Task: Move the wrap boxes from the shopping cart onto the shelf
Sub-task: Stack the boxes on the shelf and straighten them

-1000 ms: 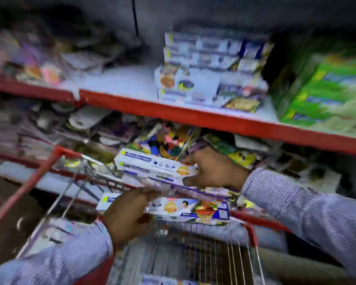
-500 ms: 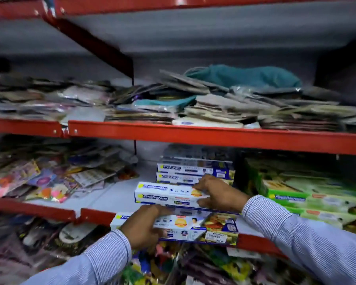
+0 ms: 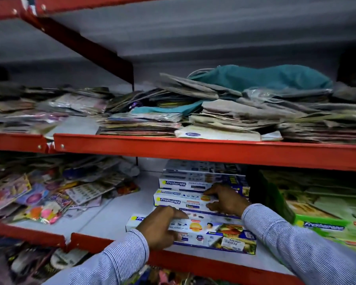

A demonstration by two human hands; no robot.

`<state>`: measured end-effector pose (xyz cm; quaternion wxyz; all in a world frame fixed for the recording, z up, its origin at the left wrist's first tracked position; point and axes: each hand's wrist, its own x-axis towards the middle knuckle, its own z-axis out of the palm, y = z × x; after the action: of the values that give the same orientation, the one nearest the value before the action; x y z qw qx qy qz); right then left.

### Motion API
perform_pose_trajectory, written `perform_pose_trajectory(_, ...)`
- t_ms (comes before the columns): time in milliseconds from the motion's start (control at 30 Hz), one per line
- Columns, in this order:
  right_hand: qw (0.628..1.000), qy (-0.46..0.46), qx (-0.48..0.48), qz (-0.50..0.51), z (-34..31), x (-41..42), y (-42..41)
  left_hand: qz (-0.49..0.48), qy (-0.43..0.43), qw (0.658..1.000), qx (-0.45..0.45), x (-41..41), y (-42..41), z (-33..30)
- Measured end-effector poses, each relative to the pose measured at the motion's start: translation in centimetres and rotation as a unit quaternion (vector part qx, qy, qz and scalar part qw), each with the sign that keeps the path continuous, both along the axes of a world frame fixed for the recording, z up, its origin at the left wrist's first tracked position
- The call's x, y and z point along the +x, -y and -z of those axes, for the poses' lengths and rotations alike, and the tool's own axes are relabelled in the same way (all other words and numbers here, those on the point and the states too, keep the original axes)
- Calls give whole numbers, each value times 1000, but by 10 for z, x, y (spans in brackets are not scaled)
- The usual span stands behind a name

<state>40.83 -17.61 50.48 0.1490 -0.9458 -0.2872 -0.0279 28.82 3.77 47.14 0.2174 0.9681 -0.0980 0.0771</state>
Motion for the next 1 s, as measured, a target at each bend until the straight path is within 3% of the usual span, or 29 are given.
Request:
perform_pose_trajectory(267, 999, 41, 18, -3, -4, 5, 1, 15, -8, 1000, -5, 26, 6, -8)
perform_pose_trajectory(367, 997, 52, 65, -8, -15, 4, 13, 6, 5, 1000, 2, 37, 9, -13)
perform_pose_trajectory(467, 995, 76, 61, 7, -22, -2, 24, -2, 33, 999, 4, 48, 15, -19)
perform_pose_trajectory(700, 999, 25, 15, -22, -5, -18, 36, -3, 131, 989, 71, 67, 25, 0)
perform_pose_trajectory(1000, 997, 78, 20, -11, 17, -38, 34, 24, 183, 982, 44, 65, 25, 18)
